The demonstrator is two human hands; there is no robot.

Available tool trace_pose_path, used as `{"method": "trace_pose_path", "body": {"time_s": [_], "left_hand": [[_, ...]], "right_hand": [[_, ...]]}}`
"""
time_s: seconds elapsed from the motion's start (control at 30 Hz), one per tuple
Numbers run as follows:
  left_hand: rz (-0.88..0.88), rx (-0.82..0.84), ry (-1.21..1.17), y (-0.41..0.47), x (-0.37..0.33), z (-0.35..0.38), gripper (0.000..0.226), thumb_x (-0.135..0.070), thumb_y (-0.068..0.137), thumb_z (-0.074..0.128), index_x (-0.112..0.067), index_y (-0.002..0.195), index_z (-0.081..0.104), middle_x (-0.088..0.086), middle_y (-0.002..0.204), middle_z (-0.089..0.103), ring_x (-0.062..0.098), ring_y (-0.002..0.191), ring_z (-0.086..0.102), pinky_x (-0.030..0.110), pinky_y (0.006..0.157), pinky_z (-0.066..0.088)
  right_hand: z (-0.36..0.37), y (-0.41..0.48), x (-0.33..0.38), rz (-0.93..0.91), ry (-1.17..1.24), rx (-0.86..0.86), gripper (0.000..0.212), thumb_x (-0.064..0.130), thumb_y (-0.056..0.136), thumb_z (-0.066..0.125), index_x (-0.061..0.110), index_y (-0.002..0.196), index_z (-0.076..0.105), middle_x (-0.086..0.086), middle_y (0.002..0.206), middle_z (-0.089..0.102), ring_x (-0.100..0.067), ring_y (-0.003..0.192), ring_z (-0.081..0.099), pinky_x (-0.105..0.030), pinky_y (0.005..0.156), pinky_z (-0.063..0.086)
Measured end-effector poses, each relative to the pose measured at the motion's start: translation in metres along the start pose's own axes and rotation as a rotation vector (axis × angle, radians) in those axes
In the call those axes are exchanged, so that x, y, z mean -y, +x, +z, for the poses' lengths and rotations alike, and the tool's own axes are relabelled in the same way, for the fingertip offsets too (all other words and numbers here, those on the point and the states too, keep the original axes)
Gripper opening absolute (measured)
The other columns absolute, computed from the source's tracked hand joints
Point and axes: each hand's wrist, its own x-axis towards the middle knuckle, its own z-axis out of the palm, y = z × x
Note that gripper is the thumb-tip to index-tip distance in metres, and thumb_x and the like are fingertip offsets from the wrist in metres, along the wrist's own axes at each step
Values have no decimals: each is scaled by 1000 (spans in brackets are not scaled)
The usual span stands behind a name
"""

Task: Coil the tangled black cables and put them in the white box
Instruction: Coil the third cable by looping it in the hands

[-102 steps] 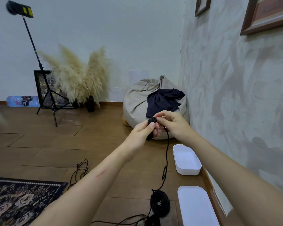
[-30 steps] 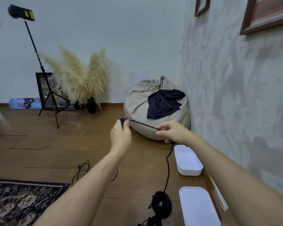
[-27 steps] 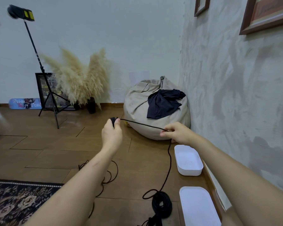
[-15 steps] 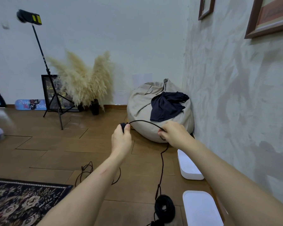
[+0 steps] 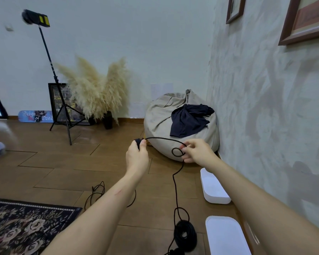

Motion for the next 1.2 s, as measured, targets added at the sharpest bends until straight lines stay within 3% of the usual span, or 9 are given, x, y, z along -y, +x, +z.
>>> {"method": "trace_pose_path", "body": {"time_s": [0.17, 0.23, 0.33, 0.43, 0.53, 0.67, 0.87, 1.03, 1.2], "left_hand": [[-10, -29, 7, 4, 2, -1, 40, -38, 109, 42, -4, 92, 53, 11, 87, 64, 22, 74, 54, 39, 67, 43], [-27, -54, -10, 7, 2, -2, 39, -38, 109, 42, -6, 90, 53, 12, 90, 66, 24, 77, 55, 40, 70, 45], [-53, -78, -14, 12, 2, -5, 38, -38, 109, 41, -8, 91, 54, 12, 91, 67, 27, 81, 59, 42, 75, 48], [-73, -97, -12, 16, 2, -8, 37, -40, 109, 41, -11, 90, 54, 9, 92, 66, 28, 87, 61, 41, 75, 47], [-75, -124, -10, 22, 1, -15, 36, -39, 109, 41, -12, 90, 54, 9, 93, 66, 27, 88, 61, 40, 74, 45], [-73, -153, -18, 26, 1, -22, 37, -40, 109, 40, -11, 91, 54, 8, 91, 64, 28, 85, 60, 41, 74, 46], [-37, -215, 1, 30, 0, -28, 35, -36, 110, 41, -15, 82, 45, 2, 81, 54, 23, 77, 50, 36, 64, 33], [-157, -338, -64, 44, 2, -50, 33, -36, 110, 40, -7, 102, 53, 8, 96, 58, 27, 89, 55, 38, 77, 39], [-68, -186, -19, 44, 6, -58, 36, -38, 109, 42, -7, 102, 58, 5, 91, 63, 27, 86, 60, 33, 65, 40]], "right_hand": [[-1, 6, 1, 65, 116, -44, 17, 18, 104, 56, 11, 118, 64, -12, 104, 63, -26, 95, 72, -31, 73, 64], [2, 7, 1, 66, 96, -31, 12, 19, 103, 58, 11, 109, 65, -12, 103, 66, -21, 94, 71, -32, 78, 63], [5, 6, 7, 47, 132, 13, 14, 18, 95, 61, 13, 82, 59, -8, 84, 66, -13, 74, 64, -26, 69, 57], [3, 3, 10, -27, 70, 84, 20, 17, 90, 69, 14, 77, 54, -3, 72, 55, -15, 66, 54, -30, 72, 52], [-2, -1, 12, -85, 19, 126, 30, 22, 90, 75, 17, 73, 50, 3, 63, 54, -15, 65, 49, -20, 57, 39], [-7, 1, 11, -162, -190, 196, 36, 12, 88, 75, 16, 70, 44, 15, 53, 46, -2, 52, 45, -19, 57, 38], [-15, 5, 10, -182, -540, 145, 15, 9, 86, 61, 21, 81, 54, 4, 74, 54, -15, 66, 46, -26, 59, 37], [-32, 7, 5, -145, -683, 83, 22, 3, 84, 59, 23, 74, 53, 2, 71, 56, -16, 64, 49, -26, 53, 34], [-39, 12, -11, -125, -468, 138, 18, 4, 88, 67, 22, 93, 65, 0, 71, 50, -17, 68, 48, -30, 62, 38]]}}
